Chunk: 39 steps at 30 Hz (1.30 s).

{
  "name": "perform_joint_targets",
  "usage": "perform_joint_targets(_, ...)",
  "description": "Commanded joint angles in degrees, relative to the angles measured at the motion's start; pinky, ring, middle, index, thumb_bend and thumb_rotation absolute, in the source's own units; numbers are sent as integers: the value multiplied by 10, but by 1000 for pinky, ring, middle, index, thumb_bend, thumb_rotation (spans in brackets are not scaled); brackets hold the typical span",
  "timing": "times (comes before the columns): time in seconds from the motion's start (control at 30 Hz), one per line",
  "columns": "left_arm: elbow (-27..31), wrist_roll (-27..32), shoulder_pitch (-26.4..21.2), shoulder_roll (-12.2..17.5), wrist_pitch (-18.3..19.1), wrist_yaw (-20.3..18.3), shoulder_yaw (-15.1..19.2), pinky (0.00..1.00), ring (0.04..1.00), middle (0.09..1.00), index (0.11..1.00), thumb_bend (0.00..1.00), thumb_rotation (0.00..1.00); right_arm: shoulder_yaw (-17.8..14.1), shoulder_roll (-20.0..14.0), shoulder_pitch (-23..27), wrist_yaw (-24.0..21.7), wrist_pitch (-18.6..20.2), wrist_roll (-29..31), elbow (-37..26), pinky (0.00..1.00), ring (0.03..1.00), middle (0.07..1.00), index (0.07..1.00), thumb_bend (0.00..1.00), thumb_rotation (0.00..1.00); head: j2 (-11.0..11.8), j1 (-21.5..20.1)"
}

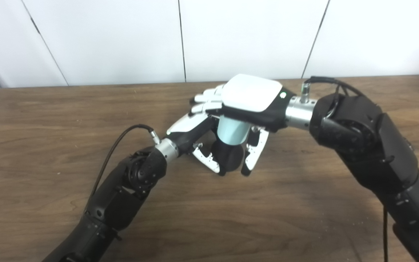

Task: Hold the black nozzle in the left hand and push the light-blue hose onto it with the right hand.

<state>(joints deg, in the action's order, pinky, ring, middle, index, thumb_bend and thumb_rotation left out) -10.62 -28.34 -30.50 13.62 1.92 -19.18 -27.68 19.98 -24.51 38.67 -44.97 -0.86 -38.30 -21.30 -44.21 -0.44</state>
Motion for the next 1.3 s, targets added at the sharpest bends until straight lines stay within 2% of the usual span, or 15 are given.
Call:
perform_joint_targets(0.0, -19, -9, 3, 7, 12, -29, -11, 1000, 614, 482, 488, 526, 0, -26, 11, 34, 39, 8, -10, -11, 893, 947, 996, 959, 1000, 331, 0, -1)
perform_joint_targets(0.17, -19, -9, 3, 6, 9, -28, -11, 1000, 615, 479, 490, 526, 0, -62, 40, 27, 81, 43, -37, -16, 900, 981, 1000, 998, 1000, 321, 1, -1)
perform_joint_targets(0.3, -21, -9, 3, 6, 7, -27, -12, 1000, 616, 478, 490, 526, 0, -73, 44, 20, 94, 52, -43, -14, 955, 1000, 1000, 1000, 1000, 327, 1, -1)
perform_joint_targets(0.4, -20, -9, 3, 6, 7, -27, -11, 1000, 616, 478, 490, 526, 0, -78, 34, 17, 87, 52, -33, -16, 981, 1000, 1000, 1000, 1000, 336, 0, 0)
perform_joint_targets(0.6, -22, -10, 4, 7, 6, -25, -11, 1000, 616, 479, 489, 526, 0, -87, -9, 0, 56, 55, 5, -34, 1000, 1000, 1000, 1000, 1000, 370, 0, 0)
perform_joint_targets(0.83, -22, -10, 3, 6, 8, -25, -10, 1000, 617, 479, 489, 526, 0, -89, -60, -48, 23, 59, 75, -71, 1000, 1000, 1000, 1000, 1000, 437, 1, 0)
perform_joint_targets(1.07, -22, -10, 2, 7, 9, -25, -9, 1000, 617, 480, 489, 526, 0, -88, -71, -63, -1, 89, 133, -91, 1000, 1000, 1000, 1000, 976, 590, 2, 1)
perform_joint_targets(1.27, -20, -11, 2, 7, 11, -26, -10, 1000, 616, 485, 486, 526, 0, -73, -73, -71, -1, 92, 138, -93, 1000, 1000, 1000, 1000, 924, 690, 3, 1)
